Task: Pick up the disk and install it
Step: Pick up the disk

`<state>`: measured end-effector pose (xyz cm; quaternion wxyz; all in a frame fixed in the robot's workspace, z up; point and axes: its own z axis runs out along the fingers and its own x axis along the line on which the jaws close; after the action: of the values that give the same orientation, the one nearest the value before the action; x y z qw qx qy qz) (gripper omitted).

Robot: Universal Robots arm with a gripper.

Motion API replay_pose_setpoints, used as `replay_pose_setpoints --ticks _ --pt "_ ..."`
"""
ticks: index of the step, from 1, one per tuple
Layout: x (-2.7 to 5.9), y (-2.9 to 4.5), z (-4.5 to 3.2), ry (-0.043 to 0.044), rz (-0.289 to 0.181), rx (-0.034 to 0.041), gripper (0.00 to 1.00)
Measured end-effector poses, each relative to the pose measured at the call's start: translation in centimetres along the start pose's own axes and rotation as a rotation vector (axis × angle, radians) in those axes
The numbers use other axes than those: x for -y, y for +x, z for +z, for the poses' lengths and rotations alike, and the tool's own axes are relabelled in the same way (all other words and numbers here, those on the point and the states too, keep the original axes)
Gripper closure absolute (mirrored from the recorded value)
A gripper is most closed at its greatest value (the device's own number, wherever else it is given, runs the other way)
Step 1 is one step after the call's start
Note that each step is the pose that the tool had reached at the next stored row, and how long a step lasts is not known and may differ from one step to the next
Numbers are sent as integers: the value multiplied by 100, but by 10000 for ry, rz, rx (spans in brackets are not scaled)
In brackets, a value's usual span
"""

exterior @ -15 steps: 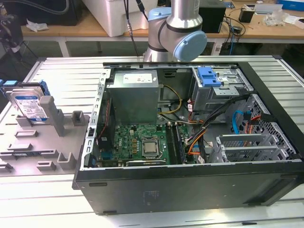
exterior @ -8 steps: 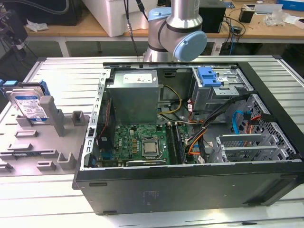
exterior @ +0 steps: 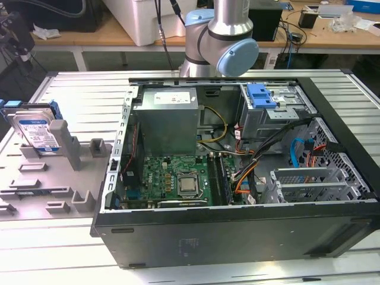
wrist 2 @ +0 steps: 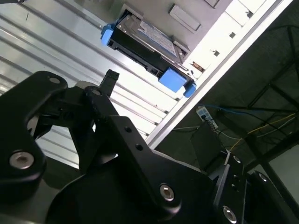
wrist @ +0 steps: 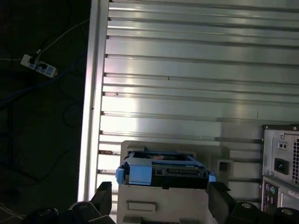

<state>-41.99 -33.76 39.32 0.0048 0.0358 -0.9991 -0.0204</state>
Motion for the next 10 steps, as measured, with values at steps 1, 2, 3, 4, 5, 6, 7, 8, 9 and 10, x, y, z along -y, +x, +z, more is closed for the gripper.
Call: replay_pose_setpoints --ticks 1,2,3,4,5,6,7,8,9,10 --pt "0 0 0 1 -197 -7 10" --pt "-1 -1 0 5 -533 -21 10" --pt "-4 -1 0 6 -714 -30 10" --pt "-5 -1 1 7 -825 -34 10" --pt "-8 -1 1 8 -982 -40 10" --pt "-10 -1 2 9 -1147 -47 10" --pt "-12 -1 3 10 -1285 -52 10" --pt "-15 -1 4 13 -1506 -62 10" --pt "-17 -2 6 14 -1661 -68 10" --pt "-19 -1 6 15 -1766 -73 10"
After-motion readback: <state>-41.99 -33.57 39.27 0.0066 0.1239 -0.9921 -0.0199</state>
